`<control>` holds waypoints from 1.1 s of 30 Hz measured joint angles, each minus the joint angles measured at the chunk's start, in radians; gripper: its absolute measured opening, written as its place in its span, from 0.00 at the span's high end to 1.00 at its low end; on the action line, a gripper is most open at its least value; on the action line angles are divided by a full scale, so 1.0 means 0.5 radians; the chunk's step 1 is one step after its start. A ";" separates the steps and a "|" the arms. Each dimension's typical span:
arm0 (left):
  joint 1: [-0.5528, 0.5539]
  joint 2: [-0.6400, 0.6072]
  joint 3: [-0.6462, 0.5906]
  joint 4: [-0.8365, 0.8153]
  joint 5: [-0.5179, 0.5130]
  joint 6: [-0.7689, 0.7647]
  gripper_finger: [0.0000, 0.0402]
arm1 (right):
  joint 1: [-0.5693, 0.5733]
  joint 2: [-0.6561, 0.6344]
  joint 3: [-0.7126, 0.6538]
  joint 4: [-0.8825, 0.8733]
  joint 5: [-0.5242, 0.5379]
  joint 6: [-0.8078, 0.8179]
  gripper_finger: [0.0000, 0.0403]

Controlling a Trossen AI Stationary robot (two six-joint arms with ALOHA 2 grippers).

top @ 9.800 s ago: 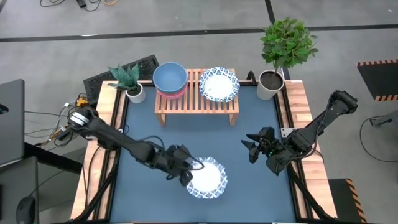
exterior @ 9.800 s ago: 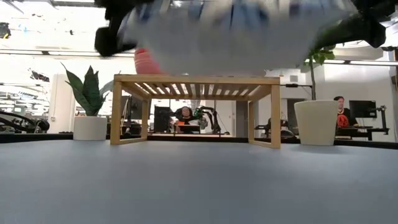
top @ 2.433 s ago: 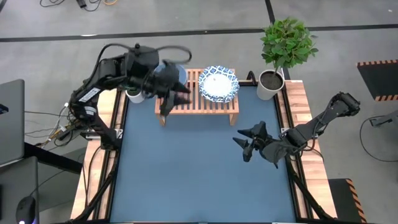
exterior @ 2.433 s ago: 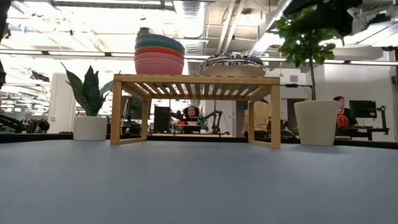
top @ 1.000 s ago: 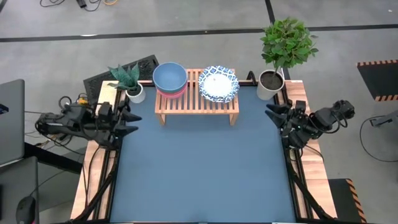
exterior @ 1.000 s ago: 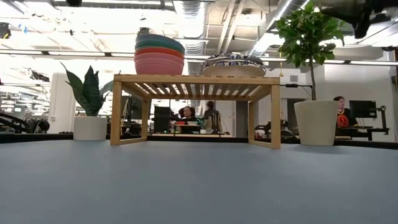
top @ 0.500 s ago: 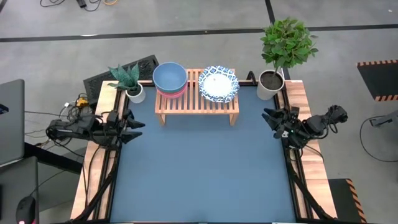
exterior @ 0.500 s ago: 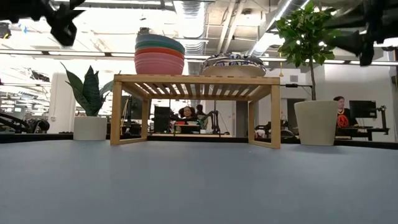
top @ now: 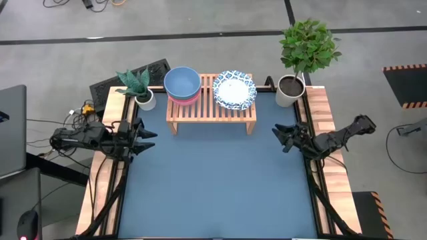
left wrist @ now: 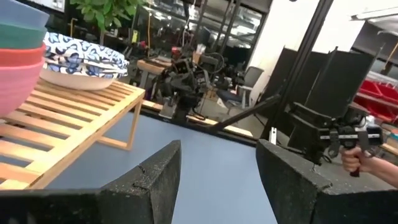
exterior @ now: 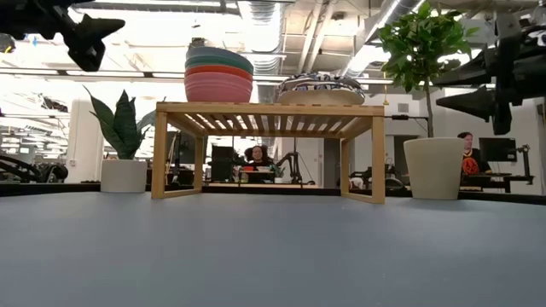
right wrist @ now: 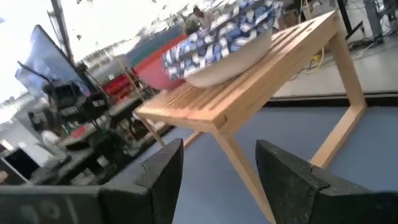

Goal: Place and stack bowls onto a shelf
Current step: Return to Home Position

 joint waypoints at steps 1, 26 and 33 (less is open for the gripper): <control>0.001 -0.010 -0.028 0.038 0.000 0.000 0.52 | -0.007 0.003 0.000 -0.004 -0.007 0.000 0.44; 0.001 -0.007 -0.542 0.400 -0.089 -0.003 0.52 | -0.057 -0.012 -0.003 0.000 -0.132 -0.803 0.44; 0.001 -0.007 -0.542 0.400 -0.068 0.008 0.52 | -0.075 -0.012 -0.004 -0.002 -0.132 -0.671 0.44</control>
